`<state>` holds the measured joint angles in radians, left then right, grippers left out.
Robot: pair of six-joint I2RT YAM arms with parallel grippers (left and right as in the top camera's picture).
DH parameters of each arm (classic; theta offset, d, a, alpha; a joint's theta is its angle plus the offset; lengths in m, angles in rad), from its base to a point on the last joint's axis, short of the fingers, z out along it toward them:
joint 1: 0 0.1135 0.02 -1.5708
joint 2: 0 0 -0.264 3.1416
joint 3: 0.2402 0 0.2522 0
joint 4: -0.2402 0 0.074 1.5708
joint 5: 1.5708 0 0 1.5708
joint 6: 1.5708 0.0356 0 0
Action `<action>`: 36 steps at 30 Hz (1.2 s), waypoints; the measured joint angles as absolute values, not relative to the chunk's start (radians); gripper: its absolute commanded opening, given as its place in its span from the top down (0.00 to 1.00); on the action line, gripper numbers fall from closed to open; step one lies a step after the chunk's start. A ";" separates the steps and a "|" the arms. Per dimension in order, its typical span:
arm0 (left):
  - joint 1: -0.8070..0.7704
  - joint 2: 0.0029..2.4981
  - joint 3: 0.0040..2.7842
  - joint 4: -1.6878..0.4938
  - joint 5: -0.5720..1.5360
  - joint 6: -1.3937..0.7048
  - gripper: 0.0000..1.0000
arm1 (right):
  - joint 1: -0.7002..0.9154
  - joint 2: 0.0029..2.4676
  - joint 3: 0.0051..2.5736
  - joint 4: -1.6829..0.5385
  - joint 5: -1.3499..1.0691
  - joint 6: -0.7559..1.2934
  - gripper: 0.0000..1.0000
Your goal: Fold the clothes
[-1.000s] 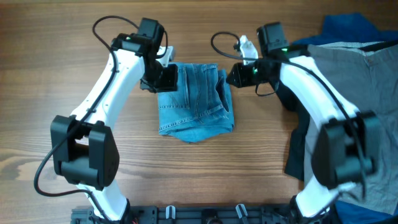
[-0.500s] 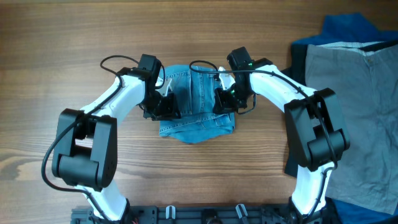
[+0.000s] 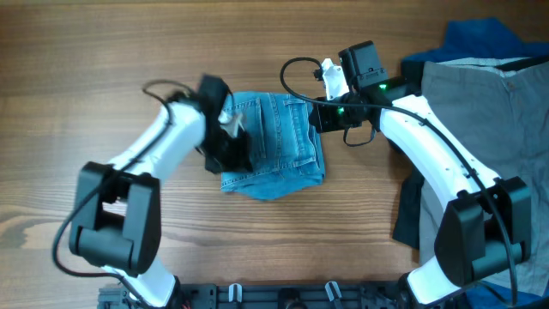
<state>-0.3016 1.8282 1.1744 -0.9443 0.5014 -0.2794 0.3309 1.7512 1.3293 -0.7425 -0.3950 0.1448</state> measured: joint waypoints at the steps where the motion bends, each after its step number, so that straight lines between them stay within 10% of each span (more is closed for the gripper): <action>1: -0.323 1.828 1.095 -0.864 0.479 -0.356 0.96 | 0.331 1.751 1.329 -0.743 -0.390 0.145 0.94; 9: 0.049 1.782 0.857 -0.556 0.609 -0.599 0.87 | 0.331 1.751 1.329 -0.715 -0.385 0.150 0.91; 17: 0.205 1.821 1.184 -0.568 0.671 -0.368 0.00 | 0.331 1.756 1.328 -0.501 -0.467 0.104 0.89; 23: 0.198 1.821 1.119 -0.902 0.664 -0.258 0.00 | 0.382 1.967 1.328 -0.462 -0.479 0.100 0.92; 31: 0.113 1.765 0.860 -0.464 0.757 -0.464 0.02 | 0.396 2.084 1.345 -0.462 -0.505 0.100 0.92; 36: -0.012 1.757 0.797 -0.274 0.667 -0.649 0.76 | 0.396 2.085 1.347 -0.466 -0.505 0.100 0.94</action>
